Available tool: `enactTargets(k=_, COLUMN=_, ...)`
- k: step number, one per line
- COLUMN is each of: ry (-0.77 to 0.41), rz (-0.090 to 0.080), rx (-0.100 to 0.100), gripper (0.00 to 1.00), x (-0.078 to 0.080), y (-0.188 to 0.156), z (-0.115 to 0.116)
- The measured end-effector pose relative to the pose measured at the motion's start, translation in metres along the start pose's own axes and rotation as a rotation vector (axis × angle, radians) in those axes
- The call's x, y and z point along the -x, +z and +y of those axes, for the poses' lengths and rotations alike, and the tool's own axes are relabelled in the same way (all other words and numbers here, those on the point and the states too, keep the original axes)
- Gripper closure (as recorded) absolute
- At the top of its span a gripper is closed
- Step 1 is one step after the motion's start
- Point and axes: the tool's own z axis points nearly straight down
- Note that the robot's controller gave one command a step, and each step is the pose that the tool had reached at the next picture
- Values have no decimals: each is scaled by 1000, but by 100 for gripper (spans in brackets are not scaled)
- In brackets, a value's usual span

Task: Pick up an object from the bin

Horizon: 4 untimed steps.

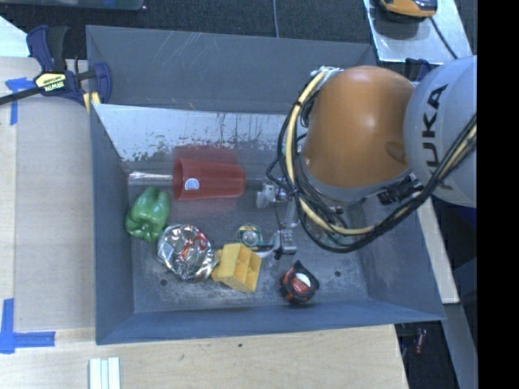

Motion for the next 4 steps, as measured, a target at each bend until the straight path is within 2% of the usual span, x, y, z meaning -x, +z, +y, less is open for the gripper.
enactTargets(k=1, ry=3, rz=-9, rx=1, gripper=0, x=2, y=-4, z=0)
enactTargets(k=2, ry=-89, rz=-14, rx=1, gripper=0, x=22, y=85, z=5)
enactTargets(k=3, ry=-124, rz=-12, rx=1, gripper=0, x=26, y=102, z=10)
enactTargets(k=4, ry=-521, rz=-9, rx=-1, gripper=0, x=26, y=116, z=6)
